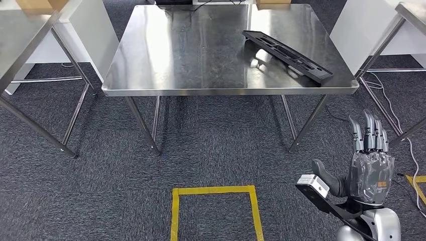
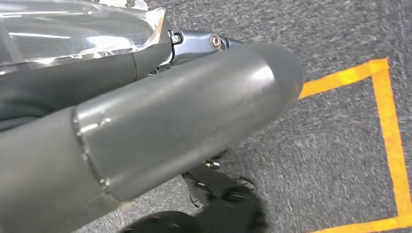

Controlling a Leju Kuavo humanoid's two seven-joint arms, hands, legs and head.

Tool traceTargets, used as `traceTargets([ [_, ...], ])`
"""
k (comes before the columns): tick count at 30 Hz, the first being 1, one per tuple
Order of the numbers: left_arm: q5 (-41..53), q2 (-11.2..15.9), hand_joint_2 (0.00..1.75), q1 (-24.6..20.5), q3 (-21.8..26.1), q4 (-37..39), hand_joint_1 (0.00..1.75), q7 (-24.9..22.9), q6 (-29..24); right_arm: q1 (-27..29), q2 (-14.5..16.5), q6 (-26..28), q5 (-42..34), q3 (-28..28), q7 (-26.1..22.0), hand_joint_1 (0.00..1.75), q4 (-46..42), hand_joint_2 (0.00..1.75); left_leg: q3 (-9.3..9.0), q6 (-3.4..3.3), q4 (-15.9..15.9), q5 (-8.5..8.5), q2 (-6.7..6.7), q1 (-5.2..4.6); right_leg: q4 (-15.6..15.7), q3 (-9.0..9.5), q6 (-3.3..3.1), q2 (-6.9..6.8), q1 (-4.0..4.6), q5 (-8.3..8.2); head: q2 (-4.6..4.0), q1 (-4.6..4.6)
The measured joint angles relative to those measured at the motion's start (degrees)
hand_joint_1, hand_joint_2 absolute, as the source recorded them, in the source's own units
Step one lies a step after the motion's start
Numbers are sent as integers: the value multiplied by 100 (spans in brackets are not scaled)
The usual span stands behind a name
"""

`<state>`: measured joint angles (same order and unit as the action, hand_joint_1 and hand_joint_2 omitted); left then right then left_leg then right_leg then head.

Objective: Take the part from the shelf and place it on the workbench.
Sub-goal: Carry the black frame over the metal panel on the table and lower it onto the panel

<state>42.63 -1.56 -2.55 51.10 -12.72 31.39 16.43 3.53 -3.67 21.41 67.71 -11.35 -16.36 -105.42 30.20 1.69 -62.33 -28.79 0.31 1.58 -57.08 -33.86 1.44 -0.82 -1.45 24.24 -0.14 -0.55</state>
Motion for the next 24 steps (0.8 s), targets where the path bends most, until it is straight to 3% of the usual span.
traceTargets([
  [2, 6, 1, 0, -15, 1, -2, 0, 2, 0, -33, 4, -29, -20, 3, -2, 0, -3, 0, -195, -64, 393, -151, 23, -42, -70, -93, 90, -7, 20, -67, -1, -1],
  [4, 12, -2, 0, -20, 2, -3, 0, 2, -8, -57, 7, -59, -34, 6, -2, 0, -3, 0, -118, -219, 432, -98, 13, -75, -72, -138, 185, -8, 16, -149, -1, 1],
  [5, 14, -5, 0, -27, 3, -3, 0, 2, -12, -65, 8, -75, -41, 9, -2, 0, -3, 0, -58, -304, 446, -37, 1, -83, -113, -185, 202, -1, 6, -106, -1, 0],
  [7, 15, -10, 0, -46, 6, -4, 0, 1, -15, -95, 5, -111, -51, 15, -2, 0, -2, 0, 109, -442, 476, 114, -33, -80, -503, -364, 174, 21, -17, 275, -1, 20],
  [9, 16, -8, 0, -55, 12, -5, 0, -1, -16, -123, 3, -141, -53, 16, -3, 0, -2, 0, 289, -487, 471, 266, -51, -92, -1238, -562, 145, 39, -17, 791, -1, 43],
  [10, 16, -8, 0, -56, 15, -5, 0, -2, -16, -132, 2, -151, -54, 17, -3, 0, -2, 0, 379, -488, 466, 345, -58, -99, -1551, -592, 168, 44, -17, 918, -1, 45],
  [11, 18, -8, 0, -56, 18, -5, 0, -3, -16, -139, 2, -157, -55, 17, -3, 0, -2, 0, 472, -482, 461, 425, -64, -105, -1708, -534, 214, 48, -16, 923, -1, 47],
  [12, 20, -8, 0, -56, 21, -5, 0, -3, -15, -146, 1, -160, -56, 18, -3, 0, -2, 0, 558, -471, 458, 502, -68, -109, -1660, -375, 266, 51, -10, 835, -1, 51],
  [14, 32, -11, 0, -57, 25, -4, 0, -5, -13, -165, 0, -160, -58, 19, -3, 0, -3, 0, 716, -435, 454, 647, -69, -114, -984, 229, 296, 55, 8, 652, 0, 52],
  [16, 40, -16, 0, -56, 27, -3, 0, -6, 2, -176, -2, -157, -57, 21, -3, 0, -4, 0, 797, -374, 459, 778, -66, -126, -108, 819, 205, 59, 56, 717, 0, 47],
  [17, 41, -16, 0, -54, 28, -3, 0, -7, 15, -175, -3, -155, -56, 23, -3, 0, -5, 0, 810, -338, 475, 842, -68, -123, 143, 949, 147, 61, 78, 774, 0, 48],
  [19, 40, -8, 0, -41, 31, -3, 0, -5, 46, -158, -9, -153, -53, 28, -3, 0, -4, 0, 819, -250, 534, 963, -70, -106, 262, 919, 38, 62, 89, 740, -1, 45],
  [20, 39, 1, 0, -30, 32, -3, 0, -4, 64, -153, -11, -152, -52, 29, -3, 0, -4, 0, 843, -210, 525, 929, -61, -88, 271, 875, -23, 53, 75, 676, 0, 46],
  [21, 37, 11, 0, -18, 33, -3, 0, -2, 77, -145, -12, -152, -52, 29, -3, 0, -4, 0, 886, -175, 437, 778, -50, -76, 279, 821, -86, 45, 58, 601, -1, 36],
  [22, 34, 25, 0, -8, 33, -3, 0, -1, 86, -135, -11, -152, -52, 30, -3, 0, -4, 0, 952, -148, 236, 514, -37, -66, 288, 755, -135, 37, 37, 523, -1, 30],
  [24, 32, 51, 0, -1, 34, -3, 0, 2, 93, -111, -11, -150, -52, 32, -2, 0, -2, 0, 1115, -102, -471, -122, -25, -56, 274, 607, -184, 28, 44, 389, -1, 14],
])
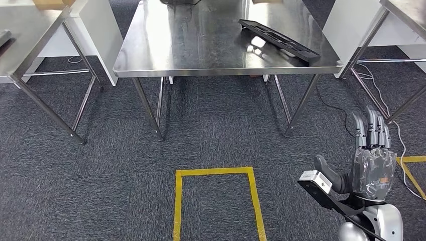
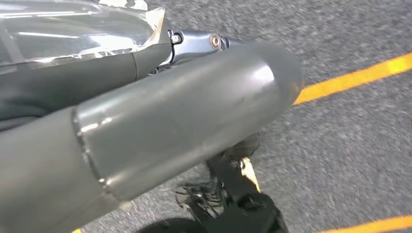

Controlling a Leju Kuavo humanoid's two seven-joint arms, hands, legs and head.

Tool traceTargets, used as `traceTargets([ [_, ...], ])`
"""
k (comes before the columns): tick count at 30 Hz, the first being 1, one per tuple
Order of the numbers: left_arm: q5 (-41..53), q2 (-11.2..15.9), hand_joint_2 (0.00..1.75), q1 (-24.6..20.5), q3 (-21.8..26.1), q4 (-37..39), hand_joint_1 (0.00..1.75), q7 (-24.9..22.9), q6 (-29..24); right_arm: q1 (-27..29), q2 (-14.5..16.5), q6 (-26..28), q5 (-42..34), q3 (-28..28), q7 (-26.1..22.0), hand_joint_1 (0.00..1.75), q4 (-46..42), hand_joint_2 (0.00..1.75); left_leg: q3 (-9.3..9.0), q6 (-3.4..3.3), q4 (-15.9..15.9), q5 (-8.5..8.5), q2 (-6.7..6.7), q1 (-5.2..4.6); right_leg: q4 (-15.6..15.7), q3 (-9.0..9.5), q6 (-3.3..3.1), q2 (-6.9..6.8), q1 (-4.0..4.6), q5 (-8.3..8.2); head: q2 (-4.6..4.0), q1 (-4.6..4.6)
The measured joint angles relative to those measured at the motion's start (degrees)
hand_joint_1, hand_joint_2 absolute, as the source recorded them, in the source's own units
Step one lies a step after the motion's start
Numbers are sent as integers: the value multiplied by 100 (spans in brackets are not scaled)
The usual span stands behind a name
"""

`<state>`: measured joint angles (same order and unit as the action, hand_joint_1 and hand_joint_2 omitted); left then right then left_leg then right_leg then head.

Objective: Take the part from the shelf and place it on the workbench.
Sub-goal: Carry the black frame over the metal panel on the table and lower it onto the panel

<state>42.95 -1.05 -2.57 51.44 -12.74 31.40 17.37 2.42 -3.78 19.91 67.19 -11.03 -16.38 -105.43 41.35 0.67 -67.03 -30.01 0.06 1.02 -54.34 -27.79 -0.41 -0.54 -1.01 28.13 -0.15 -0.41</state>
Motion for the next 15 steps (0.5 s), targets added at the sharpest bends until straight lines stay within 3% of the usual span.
traceTargets([
  [1, 0, 11, 0, -1, 1, 0, 0, 2, 7, 16, 0, 3, 0, 1, 1, 0, 3, 0, 49, 19, -367, -165, 2, 1, -12, -83, 2, -2, 6, -68, 0, -1],
  [2, 0, 22, 0, -2, 1, 0, 0, 8, 25, 32, 0, 7, 0, 2, 1, 0, 7, 0, 38, 32, -616, -184, 2, 3, -30, -170, 12, -4, 11, -132, 0, -2],
  [3, 0, 33, 0, -2, 1, 0, 0, 19, 51, 51, 0, 12, 0, 2, 0, 0, 12, 0, -66, 36, -669, -84, 1, 5, -55, -260, 27, -5, 12, -188, 0, -2],
  [5, 1, 60, 0, -3, 1, -4, 0, 46, 110, 82, 1, 26, 0, 4, -2, 0, 18, 0, -567, 21, -167, 177, 2, 11, -121, -423, 67, -5, 10, -270, 0, -4],
  [7, 4, 95, 0, -15, 1, -22, 0, 64, 166, 100, 2, 45, 1, 9, -18, 0, 19, 0, -1134, -22, 645, 153, 12, -5, -191, -540, 135, -13, 25, -330, 0, -2],
  [9, 6, 129, 0, -22, 2, -40, 0, 67, 223, 118, 4, 70, 3, 11, -49, 0, 20, 0, -1336, -75, 1027, 49, 23, -48, -220, -608, 224, -28, 37, -404, 0, 1],
  [11, 7, 153, 0, -21, 8, -48, 0, 51, 265, 149, 4, 93, 7, 16, -73, 0, 22, 0, -1288, -174, 1087, 108, 13, -64, -244, -664, 299, -27, 40, -426, 0, 1],
  [13, 7, 173, 0, -26, 18, -63, 0, 33, 284, 180, -4, 113, 9, 38, -82, 0, 27, 0, -1207, -308, 1131, 215, -10, -51, -556, -817, 297, -5, 33, -166, 0, 15],
  [15, 16, 184, 0, -28, 25, -79, 0, 23, 287, 220, -15, 132, 9, 70, -85, 0, 33, 0, -1081, -369, 1129, 320, -26, -48, -1303, -1072, 261, 13, 13, 303, 0, 31],
])
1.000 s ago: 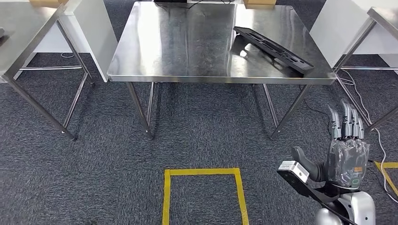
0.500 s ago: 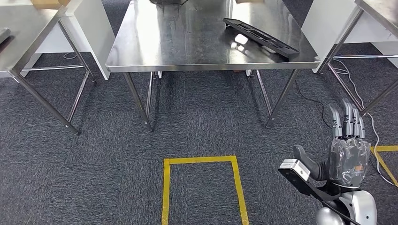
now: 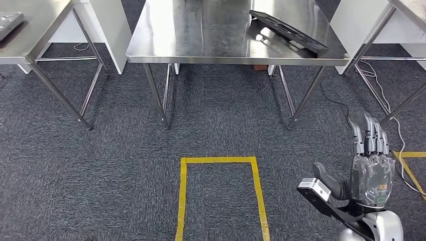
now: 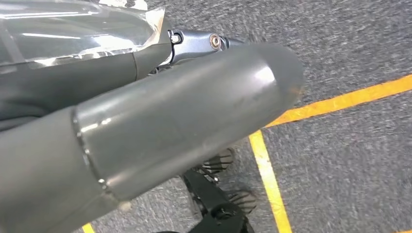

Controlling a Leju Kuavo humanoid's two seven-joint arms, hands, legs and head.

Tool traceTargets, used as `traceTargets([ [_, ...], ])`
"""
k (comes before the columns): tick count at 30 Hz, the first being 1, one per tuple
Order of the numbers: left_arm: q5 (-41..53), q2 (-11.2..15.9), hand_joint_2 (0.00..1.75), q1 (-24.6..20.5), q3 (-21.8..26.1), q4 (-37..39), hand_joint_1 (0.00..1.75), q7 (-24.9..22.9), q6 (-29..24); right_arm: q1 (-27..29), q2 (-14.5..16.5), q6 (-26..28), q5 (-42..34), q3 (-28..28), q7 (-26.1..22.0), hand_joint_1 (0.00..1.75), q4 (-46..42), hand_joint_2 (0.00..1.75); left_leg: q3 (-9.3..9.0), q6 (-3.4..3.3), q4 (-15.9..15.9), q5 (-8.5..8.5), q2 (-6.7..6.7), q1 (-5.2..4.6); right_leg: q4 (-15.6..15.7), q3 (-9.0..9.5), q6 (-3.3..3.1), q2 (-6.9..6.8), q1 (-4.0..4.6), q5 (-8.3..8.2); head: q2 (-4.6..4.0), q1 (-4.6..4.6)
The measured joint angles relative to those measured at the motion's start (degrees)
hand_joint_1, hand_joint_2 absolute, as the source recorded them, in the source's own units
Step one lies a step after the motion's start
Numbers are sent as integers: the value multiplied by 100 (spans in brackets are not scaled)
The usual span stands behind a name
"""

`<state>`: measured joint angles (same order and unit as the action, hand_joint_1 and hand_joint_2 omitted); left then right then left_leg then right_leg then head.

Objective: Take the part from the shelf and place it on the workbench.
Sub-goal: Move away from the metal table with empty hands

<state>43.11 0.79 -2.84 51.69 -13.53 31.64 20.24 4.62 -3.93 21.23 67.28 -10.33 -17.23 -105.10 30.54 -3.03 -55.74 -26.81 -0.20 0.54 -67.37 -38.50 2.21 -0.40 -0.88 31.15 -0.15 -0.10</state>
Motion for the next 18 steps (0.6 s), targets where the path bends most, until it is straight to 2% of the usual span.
traceTargets([
  [1, 10, 1, 0, 3, 0, -2, 0, -3, -5, 28, -5, 12, 0, 18, -2, 0, 4, 0, 69, -1, -5, 51, -5, -2, -368, -93, 11, 4, -4, 165, 0, 2],
  [2, 28, -3, 0, 6, 0, -2, 0, -3, -16, 58, -10, 28, -1, 33, -2, 0, 9, 0, 141, 4, -11, 102, -10, -3, -588, -107, 45, 5, -9, 234, 0, 3],
  [3, 45, -12, 0, 11, -1, -2, 0, -3, -34, 86, -16, 49, -2, 49, -2, 0, 14, 0, 207, 13, -19, 149, -14, -2, -586, -6, 97, 6, -13, 197, 0, 4],
  [4, 64, -26, 0, 14, -1, -2, 0, -3, -62, 112, -20, 71, -4, 62, -4, 0, 16, 0, 263, 28, -28, 193, -17, -1, -345, 213, 152, 6, -19, 86, 1, 4],
  [5, 84, -45, 0, 17, -2, -2, 0, -3, -89, 133, -23, 91, -7, 70, -8, 0, 16, 0, 310, 49, -39, 230, -18, 0, 63, 515, 197, 6, -28, -40, 1, 5],
  [6, 97, -63, 0, 19, -2, -2, 0, -3, -112, 150, -24, 106, -8, 76, -11, 0, 16, 0, 350, 77, -54, 263, -16, -7, 526, 831, 212, 10, -28, -111, 1, 7],
  [7, 109, -77, 0, 19, -2, -2, 0, -3, -128, 165, -24, 116, -9, 80, -15, 0, 16, 0, 379, 109, -65, 300, -17, -14, 901, 1070, 197, 18, -16, -143, 2, 3],
  [8, 117, -89, 0, 20, -2, -2, 0, -1, -137, 181, -25, 125, -9, 82, -17, 0, 15, 0, 400, 143, -71, 338, -18, -23, 1134, 1200, 164, 26, -4, -143, 1, 2],
  [9, 122, -98, 0, 23, -2, -2, 0, 2, -144, 198, -26, 133, -9, 84, -19, 0, 15, 0, 417, 177, -71, 381, -20, -28, 1220, 1230, 121, 34, 18, -131, 1, -1],
  [10, 126, -106, 0, 28, -2, -2, 0, 4, -149, 215, -26, 141, -9, 86, -19, 0, 14, 0, 431, 214, -65, 425, -21, -26, 1221, 1179, 69, 38, 26, -160, 1, -4],
  [11, 133, -111, 0, 35, -3, -2, 0, 9, -154, 225, -26, 149, -9, 87, -19, 0, 14, 0, 454, 248, -78, 422, -19, -15, 1214, 1126, 9, 33, 3, -199, 1, -2],
  [12, 148, -114, 0, 44, -3, -2, 0, 15, -156, 229, -26, 155, -9, 87, -19, 0, 13, 0, 496, 278, -146, 324, -13, -4, 1209, 1079, -68, 26, -11, -244, 1, -8],
  [13, 161, -114, 0, 53, -4, -2, 0, 21, -156, 231, -24, 163, -9, 88, -19, 0, 11, 0, 559, 303, -304, 120, -6, 6, 1215, 1025, -153, 19, -27, -299, 1, -15],
  [15, 187, -114, 0, 62, -4, -2, 0, 33, -153, 244, -22, 178, -8, 93, -19, 0, 10, 0, 743, 341, -970, -495, 9, 19, 1209, 904, -271, 10, -10, -421, 1, -32],
  [16, 196, -114, 0, 64, -4, -2, 0, 38, -149, 253, -20, 183, -8, 97, -19, 0, 10, 0, 821, 356, -1356, -718, 12, 22, 1205, 824, -296, 8, 7, -477, 0, -34],
  [17, 207, -115, 0, 64, -4, -2, 0, 44, -143, 262, -19, 185, -7, 103, -19, 0, 10, 0, 854, 366, -1660, -797, 13, 22, 1199, 741, -304, 7, 22, -532, 0, -37],
  [18, 217, -115, 0, 65, -4, -2, 0, 49, -139, 272, -17, 185, -4, 110, -19, 0, 10, 0, 818, 366, -1803, -719, 13, 22, 1191, 663, -305, 7, 34, -583, 0, -36],
])
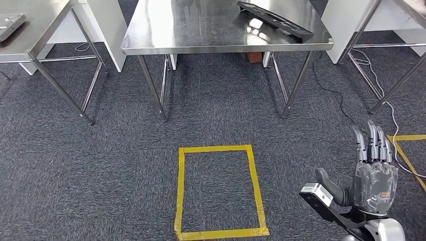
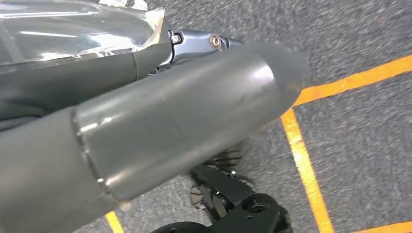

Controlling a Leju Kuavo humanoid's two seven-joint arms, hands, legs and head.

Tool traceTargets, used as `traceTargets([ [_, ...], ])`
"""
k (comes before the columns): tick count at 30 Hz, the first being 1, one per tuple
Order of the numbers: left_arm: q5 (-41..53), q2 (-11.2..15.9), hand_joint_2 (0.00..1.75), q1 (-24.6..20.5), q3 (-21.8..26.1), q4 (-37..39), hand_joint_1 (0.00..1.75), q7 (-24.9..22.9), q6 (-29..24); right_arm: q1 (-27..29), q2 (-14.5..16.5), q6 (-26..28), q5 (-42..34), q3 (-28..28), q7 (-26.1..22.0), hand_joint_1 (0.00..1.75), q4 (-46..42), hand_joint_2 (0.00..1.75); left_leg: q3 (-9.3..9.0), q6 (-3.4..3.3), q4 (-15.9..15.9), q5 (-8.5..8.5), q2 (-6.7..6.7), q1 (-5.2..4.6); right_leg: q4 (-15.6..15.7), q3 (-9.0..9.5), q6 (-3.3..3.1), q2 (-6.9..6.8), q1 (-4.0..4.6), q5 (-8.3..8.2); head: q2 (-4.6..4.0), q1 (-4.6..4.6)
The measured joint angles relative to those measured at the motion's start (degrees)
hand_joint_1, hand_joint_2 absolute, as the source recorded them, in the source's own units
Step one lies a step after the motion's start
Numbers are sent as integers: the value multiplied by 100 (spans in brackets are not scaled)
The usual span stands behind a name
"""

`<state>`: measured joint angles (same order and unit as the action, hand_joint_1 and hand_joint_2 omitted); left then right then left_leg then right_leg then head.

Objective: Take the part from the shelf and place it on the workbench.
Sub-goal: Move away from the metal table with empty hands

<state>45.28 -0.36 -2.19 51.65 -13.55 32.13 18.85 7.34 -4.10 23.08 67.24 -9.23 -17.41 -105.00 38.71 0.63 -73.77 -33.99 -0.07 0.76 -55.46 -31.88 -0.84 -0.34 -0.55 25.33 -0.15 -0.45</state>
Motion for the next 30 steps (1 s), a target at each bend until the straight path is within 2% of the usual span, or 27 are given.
traceTargets([
  [1, 9, 0, 0, 1, 0, 0, 0, 5, 3, 11, 2, -1, 9, 8, 5, 0, 0, 0, -133, -12, 67, 190, -1, -1, -12, -73, 7, 0, 9, -44, 0, -1],
  [2, 15, 0, 0, 1, 0, 0, 0, 9, 3, 22, 4, -2, 26, 15, 13, 0, -3, 0, -354, -33, 316, 387, -2, -1, -29, -139, 17, 0, 15, -89, 0, -3],
  [3, 21, 3, 0, -2, 0, -1, 0, 13, 2, 33, 9, -3, 48, 21, 22, 0, -9, 0, -648, -65, 708, 484, -6, -9, -51, -193, 34, 0, 24, -128, 1, -3],
  [4, 27, 6, 0, -7, 0, -1, 0, 16, 1, 41, 16, -4, 69, 27, 32, 0, -18, 0, -955, -99, 1156, 486, -12, -18, -73, -231, 55, -3, 37, -160, 1, -2],
  [5, 31, 9, 0, -14, 0, -2, 0, 19, -1, 46, 23, -4, 87, 32, 38, 0, -26, 0, -1186, -131, 1524, 410, -16, -30, -90, -256, 84, -10, 47, -192, 1, 2],
  [6, 34, 11, 0, -21, 0, -2, 0, 22, -2, 49, 29, -4, 98, 36, 40, 0, -33, 0, -1322, -160, 1764, 325, -17, -48, -101, -274, 120, -21, 54, -227, 1, 2],
  [7, 36, 12, 0, -20, 0, -2, 0, 24, -3, 51, 34, -4, 106, 40, 42, 0, -37, 0, -1347, -191, 1873, 300, -11, -60, -102, -284, 158, -39, 54, -262, 1, 4],
  [9, 42, 10, 0, -11, 1, -2, 0, 26, -6, 56, 43, -5, 122, 51, 42, 0, -49, 0, -1281, -276, 1918, 373, 4, -51, -168, -354, 217, -52, 44, -242, 0, 4],
  [10, 45, 10, 0, -6, 1, -2, 0, 26, -7, 59, 45, -6, 137, 57, 42, 0, -54, 0, -1237, -322, 1936, 430, 13, -41, -321, -428, 222, -43, 40, -130, 0, 12],
  [11, 51, 10, 0, -6, 2, -2, 0, 24, -8, 62, 45, -8, 151, 63, 42, 0, -57, 0, -1194, -353, 1948, 486, 22, -29, -595, -546, 213, -27, 33, 52, 0, 18],
  [13, 60, 13, 0, -5, 2, -2, 0, 8, -8, 74, 43, -16, 175, 69, 43, 0, -55, 0, -1078, -370, 1942, 576, 62, -31, -1379, -816, 203, -6, 6, 480, 0, 30],
  [14, 65, 14, 0, 0, 2, -2, 0, -5, -8, 80, 42, -21, 177, 69, 43, 0, -51, 0, -1019, -359, 1938, 621, 91, -29, -1685, -891, 223, -5, -12, 621, 0, 32],
  [15, 68, 14, 0, 4, 2, -2, 0, -21, -10, 84, 41, -24, 171, 69, 43, 0, -48, 0, -966, -342, 1933, 663, 128, -25, -1790, -855, 263, -4, -31, 677, 0, 32],
  [16, 72, 13, 0, 7, 2, -1, 0, -37, -15, 85, 39, -26, 156, 69, 42, 0, -44, 0, -922, -320, 1926, 700, 172, -18, -1651, -691, 318, 5, -52, 646, 1, 33],
  [17, 73, 10, 0, 6, 2, -1, 0, -46, -23, 85, 35, -26, 138, 69, 41, 0, -42, 0, -900, -294, 1915, 728, 218, -8, -1288, -418, 376, 36, -78, 548, 1, 33],
  [18, 73, 8, 0, 1, 3, 0, 0, -52, -37, 84, 31, -26, 120, 68, 38, 0, -40, 0, -881, -267, 1897, 748, 267, 1, -824, -105, 425, 134, -113, 453, 1, 36],
  [19, 73, 7, 0, -9, 4, 0, 0, -55, -56, 87, 27, -26, 107, 65, 36, 0, -37, 0, -853, -238, 1863, 763, 317, -3, -425, 150, 444, 238, -130, 381, 1, 36],
  [20, 72, 4, 0, -24, 6, 0, 0, -55, -72, 95, 24, -26, 98, 61, 32, 0, -32, 0, -820, -203, 1834, 782, 366, -7, -162, 303, 441, 317, -139, 342, 0, 34],
  [21, 69, 2, 0, -39, 8, 0, 0, -57, -85, 109, 23, -26, 90, 55, 30, 0, -22, 0, -772, -166, 1811, 803, 418, -9, -52, 357, 418, 360, -133, 337, 0, 34],
  [23, 64, 0, 0, -57, 14, 0, 0, -67, -90, 135, 23, -25, 56, 39, 29, 0, 7, 0, -697, -89, 1794, 851, 522, 2, -67, 323, 352, 260, -124, 312, 1, 28],
  [24, 61, 1, 0, -58, 17, 0, 0, -74, -83, 142, 23, -22, 15, 28, 33, 0, 23, 0, -660, -63, 1756, 831, 509, 11, -70, 312, 316, 200, -133, 295, 1, 27],
  [25, 57, 5, 0, -60, 19, -1, 0, -81, -72, 153, 24, -15, -47, 20, 38, 0, 37, 0, -585, -42, 1621, 737, 430, 14, -67, 301, 262, 136, -143, 276, 1, 15],
  [26, 53, 13, 0, -66, 21, -1, 0, -87, -59, 177, 25, -8, -129, 15, 42, 0, 50, 0, -460, -26, 1362, 571, 318, 18, -61, 287, 210, 68, -147, 258, 0, 4],
  [28, 49, 27, 0, -76, 24, -2, 0, -97, -39, 260, 25, 8, -335, 14, 46, 0, 86, 0, -106, 1, 588, 153, 98, 21, -64, 244, 131, -72, -104, 235, 0, -14],
  [29, 55, 32, 0, -74, 25, -2, 0, -106, -35, 306, 24, 13, -454, 19, 47, 0, 117, 0, 40, 9, 249, 18, 62, 24, -65, 223, 116, -142, -84, 227, 0, -13],
  [30, 61, 34, 0, -68, 26, -2, 0, -117, -35, 351, 25, 21, -571, 28, 48, 0, 155, 0, 102, 10, 78, -17, 42, 25, -66, 206, 107, -208, -70, 220, 0, -13],
])
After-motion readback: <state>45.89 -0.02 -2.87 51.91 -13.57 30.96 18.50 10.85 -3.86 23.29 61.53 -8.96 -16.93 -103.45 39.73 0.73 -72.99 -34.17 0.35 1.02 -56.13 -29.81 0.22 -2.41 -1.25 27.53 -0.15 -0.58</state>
